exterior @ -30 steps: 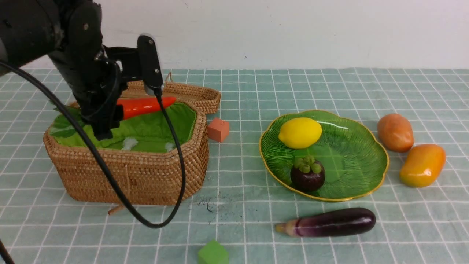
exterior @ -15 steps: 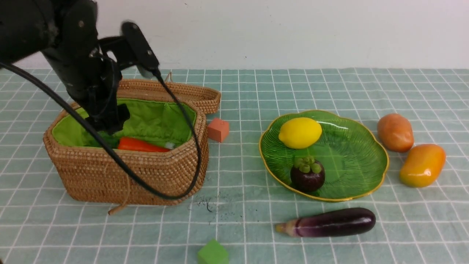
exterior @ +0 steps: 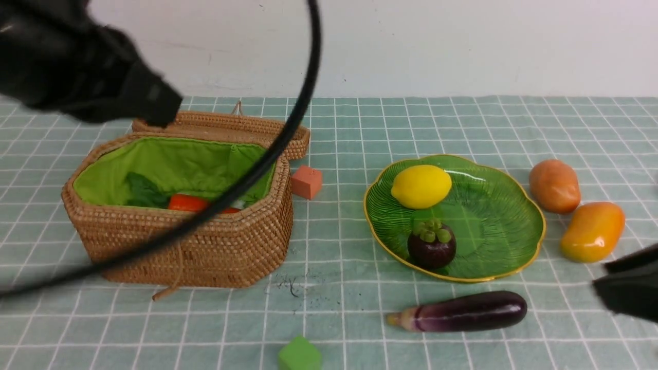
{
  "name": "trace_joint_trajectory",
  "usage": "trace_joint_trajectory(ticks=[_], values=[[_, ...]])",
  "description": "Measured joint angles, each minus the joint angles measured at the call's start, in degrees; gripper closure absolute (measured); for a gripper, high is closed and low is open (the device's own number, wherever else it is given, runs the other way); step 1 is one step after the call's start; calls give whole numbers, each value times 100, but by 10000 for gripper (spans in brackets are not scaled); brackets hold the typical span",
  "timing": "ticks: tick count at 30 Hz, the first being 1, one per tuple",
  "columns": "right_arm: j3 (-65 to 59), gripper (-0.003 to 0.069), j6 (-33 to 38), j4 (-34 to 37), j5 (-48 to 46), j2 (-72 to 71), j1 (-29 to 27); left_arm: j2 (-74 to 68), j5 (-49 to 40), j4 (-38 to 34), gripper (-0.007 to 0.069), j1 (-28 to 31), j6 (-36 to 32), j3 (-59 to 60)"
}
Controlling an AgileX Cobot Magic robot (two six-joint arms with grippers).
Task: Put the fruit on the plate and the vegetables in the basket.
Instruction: Grab an eggplant with your right arm and place it in the basket on the left.
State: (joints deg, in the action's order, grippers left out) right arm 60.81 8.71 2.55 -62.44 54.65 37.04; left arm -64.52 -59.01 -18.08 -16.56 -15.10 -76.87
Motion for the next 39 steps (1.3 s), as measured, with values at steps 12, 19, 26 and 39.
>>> trace_joint_trajectory(ticks=[12,19,26,39], values=[[613,516,1897,427,-150,2616,0,3034,612,-587,638,0,-410,3592],[1280,497,2545,378,-133,3969,0,4066,990,-662,638,0,-748,4196],[1783,372,3202,-45,-34,4922,0,4191,1134,-708,638,0,-767,4209],[1825,223,4090,-299,443,5592,-295,4191,1341,-996,638,0,-767,4210]])
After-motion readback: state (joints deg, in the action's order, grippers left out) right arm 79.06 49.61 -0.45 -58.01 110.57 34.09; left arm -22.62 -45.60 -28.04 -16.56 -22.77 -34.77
